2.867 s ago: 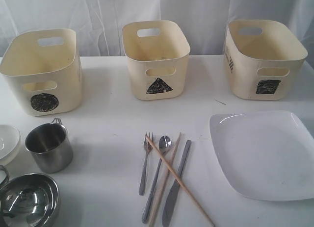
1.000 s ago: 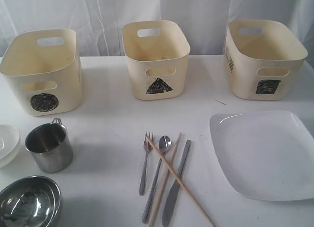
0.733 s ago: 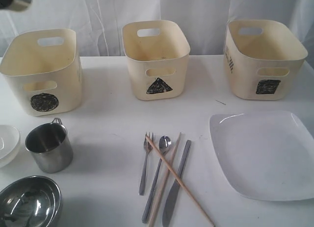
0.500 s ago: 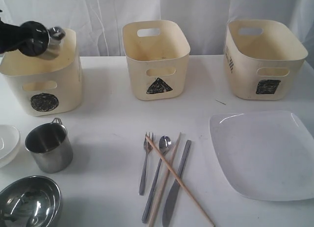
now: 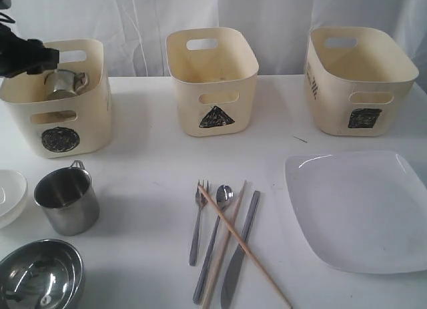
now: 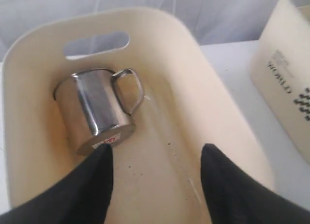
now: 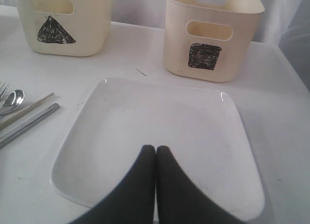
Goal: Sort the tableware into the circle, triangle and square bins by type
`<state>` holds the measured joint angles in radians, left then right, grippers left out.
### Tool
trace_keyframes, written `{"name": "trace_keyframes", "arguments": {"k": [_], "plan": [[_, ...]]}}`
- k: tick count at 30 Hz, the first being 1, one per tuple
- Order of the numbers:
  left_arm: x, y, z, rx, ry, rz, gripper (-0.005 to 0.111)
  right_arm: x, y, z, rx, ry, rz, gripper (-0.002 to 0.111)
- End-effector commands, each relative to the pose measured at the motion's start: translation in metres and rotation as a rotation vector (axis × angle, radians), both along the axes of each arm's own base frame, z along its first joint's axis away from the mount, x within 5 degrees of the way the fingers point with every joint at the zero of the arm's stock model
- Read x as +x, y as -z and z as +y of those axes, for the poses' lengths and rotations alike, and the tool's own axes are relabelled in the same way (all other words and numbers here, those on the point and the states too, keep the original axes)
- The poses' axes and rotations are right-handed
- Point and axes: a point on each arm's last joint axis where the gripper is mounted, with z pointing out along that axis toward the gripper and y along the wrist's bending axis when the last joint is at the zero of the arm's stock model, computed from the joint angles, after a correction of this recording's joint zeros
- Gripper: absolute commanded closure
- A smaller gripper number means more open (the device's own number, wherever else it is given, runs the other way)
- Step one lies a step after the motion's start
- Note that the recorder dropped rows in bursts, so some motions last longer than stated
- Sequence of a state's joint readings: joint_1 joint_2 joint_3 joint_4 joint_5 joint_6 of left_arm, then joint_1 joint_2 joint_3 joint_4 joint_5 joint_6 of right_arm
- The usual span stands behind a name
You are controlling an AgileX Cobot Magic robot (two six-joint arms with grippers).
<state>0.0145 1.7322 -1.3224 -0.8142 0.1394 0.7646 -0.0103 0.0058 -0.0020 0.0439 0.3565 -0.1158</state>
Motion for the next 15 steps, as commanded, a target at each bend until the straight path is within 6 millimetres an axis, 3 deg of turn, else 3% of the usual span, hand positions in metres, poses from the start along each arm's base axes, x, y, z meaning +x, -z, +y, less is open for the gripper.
{"name": "trace_keyframes", "arguments": {"k": [1,3,4,5,7,11,15], "plan": [[-0.034,-0.052,-0.007,0.017,0.108,-0.063,0.048,0.000,0.000,0.000,-0.005,0.001,-0.010,0.108],[-0.049,-0.068,-0.007,0.010,0.122,-0.066,0.054,0.000,0.000,0.000,-0.005,0.001,-0.010,0.108],[-0.056,-0.075,-0.006,-0.015,0.108,-0.058,0.063,0.000,0.000,0.000,-0.005,0.001,-0.010,0.108],[-0.063,-0.082,-0.006,-0.030,0.093,-0.057,0.073,0.000,0.000,0.000,-0.005,0.001,-0.010,0.108],[-0.074,-0.093,0.002,-0.019,0.039,-0.058,0.103,0.000,0.000,0.000,-0.005,0.001,-0.010,0.108],[-0.092,-0.107,0.020,-0.111,-0.133,-0.024,0.107,0.000,0.000,0.000,-0.005,0.001,-0.010,0.108],[-0.105,-0.109,0.046,-0.226,-0.336,0.049,0.107,0.000,0.000,0.000,-0.005,0.001,-0.010,0.108]]}}
